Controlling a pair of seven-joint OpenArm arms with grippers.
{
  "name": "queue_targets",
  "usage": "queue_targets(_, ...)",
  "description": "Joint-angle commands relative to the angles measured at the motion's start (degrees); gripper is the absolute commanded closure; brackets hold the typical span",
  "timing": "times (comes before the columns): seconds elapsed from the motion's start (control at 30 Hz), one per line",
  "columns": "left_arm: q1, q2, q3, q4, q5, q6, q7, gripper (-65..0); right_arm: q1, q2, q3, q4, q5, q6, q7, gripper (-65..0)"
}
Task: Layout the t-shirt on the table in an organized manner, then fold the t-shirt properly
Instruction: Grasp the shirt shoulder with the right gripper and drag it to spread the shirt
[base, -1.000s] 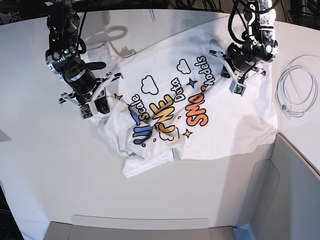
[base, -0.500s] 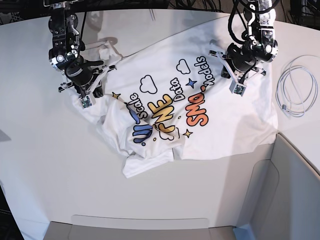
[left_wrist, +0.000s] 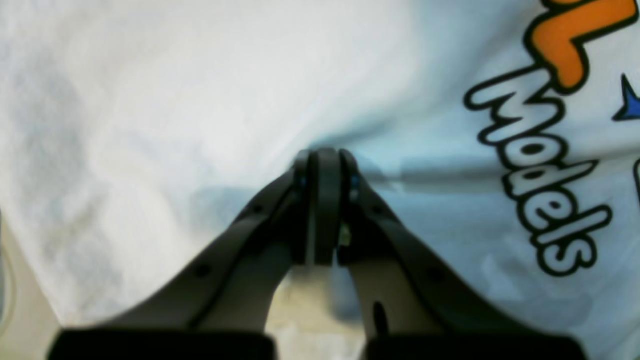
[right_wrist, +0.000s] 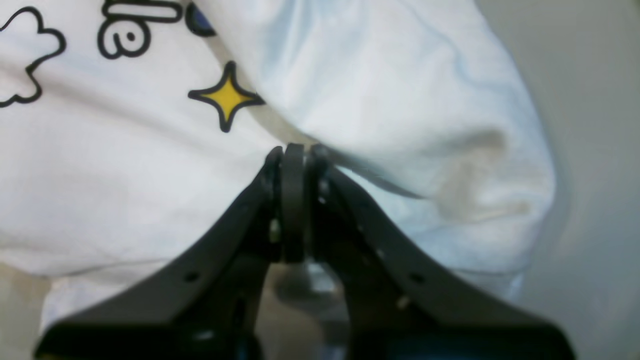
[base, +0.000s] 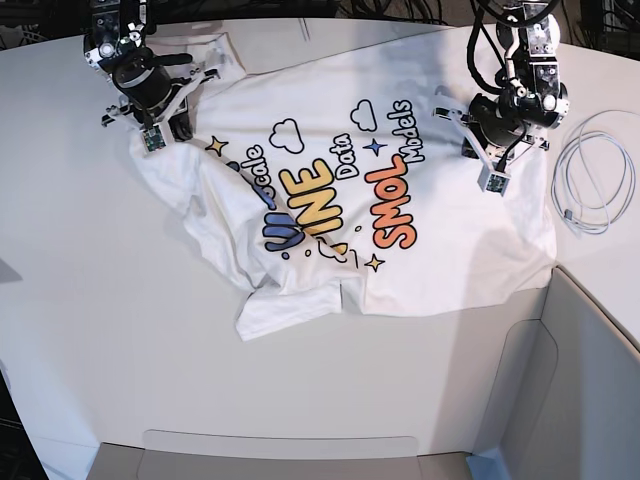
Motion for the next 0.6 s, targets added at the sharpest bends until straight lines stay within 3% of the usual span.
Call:
queue_targets(0.0, -0.7, -0.5, -0.3, 0.7, -0.1, -0.1, -0.5, -3.4, -2.8, 0.5, 1.2, -1.3, -3.8, -0.7, -9.6, -2.0)
queue_targets(0.13, -1.9, -0.4, -0.2, 0.7, -0.1, -0.1, 0.6, -3.4, -4.9, 0.5, 5.6, -0.3, -0.1, -0.7, -10.0, -2.0)
queue_targets(0.33, -5.2, -0.5, -0.2, 1.6, -0.1, -0.1, 2.6, -3.4, -5.5, 0.6, 12.1, 7.9, 11.9, -0.7, -22.0, -2.0)
queue_targets(0.57, -8.1, -0.3, -0.2, 8.7, -0.1, -0.1, 2.6, -3.4, -2.0, 0.6, 18.6, 14.5, 27.1, -0.7, -22.5, -2.1)
